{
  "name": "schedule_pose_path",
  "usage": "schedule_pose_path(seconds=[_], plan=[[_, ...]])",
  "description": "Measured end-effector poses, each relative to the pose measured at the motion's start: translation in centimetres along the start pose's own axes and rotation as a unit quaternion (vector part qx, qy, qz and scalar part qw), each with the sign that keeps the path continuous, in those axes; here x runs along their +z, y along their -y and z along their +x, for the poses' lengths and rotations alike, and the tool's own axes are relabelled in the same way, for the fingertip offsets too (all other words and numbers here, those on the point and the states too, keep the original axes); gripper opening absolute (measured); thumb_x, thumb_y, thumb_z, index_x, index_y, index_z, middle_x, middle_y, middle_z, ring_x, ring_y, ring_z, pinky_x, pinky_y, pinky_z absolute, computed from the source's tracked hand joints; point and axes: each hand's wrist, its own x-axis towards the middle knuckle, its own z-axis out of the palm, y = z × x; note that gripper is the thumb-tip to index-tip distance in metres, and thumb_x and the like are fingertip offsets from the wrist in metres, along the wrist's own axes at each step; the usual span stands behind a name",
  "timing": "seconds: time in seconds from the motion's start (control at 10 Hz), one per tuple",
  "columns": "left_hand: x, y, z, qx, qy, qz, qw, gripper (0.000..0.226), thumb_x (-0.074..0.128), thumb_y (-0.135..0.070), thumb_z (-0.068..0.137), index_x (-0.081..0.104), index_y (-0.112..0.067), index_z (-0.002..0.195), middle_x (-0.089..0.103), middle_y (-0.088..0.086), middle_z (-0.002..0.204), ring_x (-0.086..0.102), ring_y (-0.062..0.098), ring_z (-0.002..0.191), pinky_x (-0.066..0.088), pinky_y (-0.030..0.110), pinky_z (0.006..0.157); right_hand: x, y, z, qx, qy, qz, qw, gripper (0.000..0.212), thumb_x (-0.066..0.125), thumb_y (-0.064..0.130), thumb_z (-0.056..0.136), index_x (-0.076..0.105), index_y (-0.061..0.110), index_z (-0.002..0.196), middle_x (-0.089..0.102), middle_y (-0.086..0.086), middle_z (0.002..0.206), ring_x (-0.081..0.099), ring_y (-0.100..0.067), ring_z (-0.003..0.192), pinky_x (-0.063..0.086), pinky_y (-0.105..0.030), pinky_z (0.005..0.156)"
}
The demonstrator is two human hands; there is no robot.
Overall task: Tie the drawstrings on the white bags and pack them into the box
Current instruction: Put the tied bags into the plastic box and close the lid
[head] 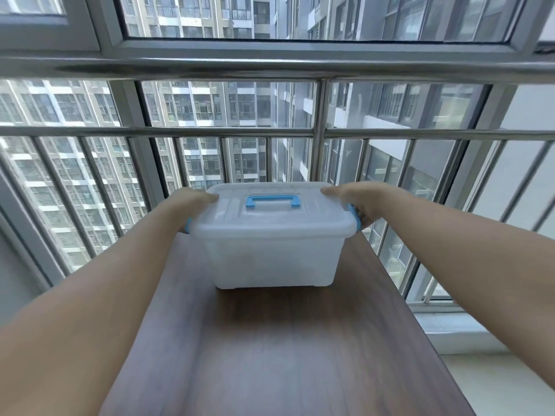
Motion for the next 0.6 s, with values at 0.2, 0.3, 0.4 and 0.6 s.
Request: schedule_pose_path(seconds=[0.2,0.3,0.4,0.6], plan=[[-0.4,-0.4,-0.6,0.025,-0.059,0.099,0.993,0.020,0.072,-0.014,0.085,0.058,0.000,0.087,0.062,0.017,0.087,0.066,0.033,0.075,0.057,0.036,0.061,0.5,1.5,-2.8,-0.077,-0.090,-0.133,0.984,0.015,0.053,0.007,0.098,0.057,-0.004,0.107,0.065,-0.023,0.094,0.066,-0.033,0.069,0.057,-0.037,0.056],[1.5,-0.3,-0.8,0.078,-0.144,0.212,0.963,0.014,0.055,-0.003,0.086,0.055,-0.002,0.073,0.057,0.015,0.079,0.054,0.028,0.066,0.038,0.028,0.048,2.6,1.2,-3.2,-0.158,-0.215,-0.281,0.922,0.017,0.046,-0.002,0.091,0.054,0.004,0.077,0.059,-0.014,0.082,0.057,-0.029,0.071,0.047,-0.031,0.057],[3.0,-0.3,-1.3,0.110,-0.194,0.276,0.935,0.010,0.052,-0.003,0.090,0.055,-0.002,0.080,0.056,0.016,0.089,0.059,0.036,0.090,0.042,0.034,0.062,3.6,0.8,-2.6,-0.194,-0.267,-0.298,0.895,0.018,0.045,-0.007,0.086,0.054,0.006,0.077,0.056,-0.013,0.092,0.061,-0.038,0.100,0.047,-0.035,0.072],[2.9,-1.0,0.3,0.120,-0.078,0.144,0.979,0.028,0.045,-0.023,0.104,0.054,0.001,0.117,0.052,0.022,0.138,0.054,0.033,0.106,0.039,0.033,0.078,2.8,0.9,-1.9,-0.199,-0.249,-0.262,0.911,0.021,0.044,-0.005,0.093,0.050,0.004,0.075,0.059,-0.018,0.099,0.059,-0.033,0.090,0.046,-0.032,0.065]])
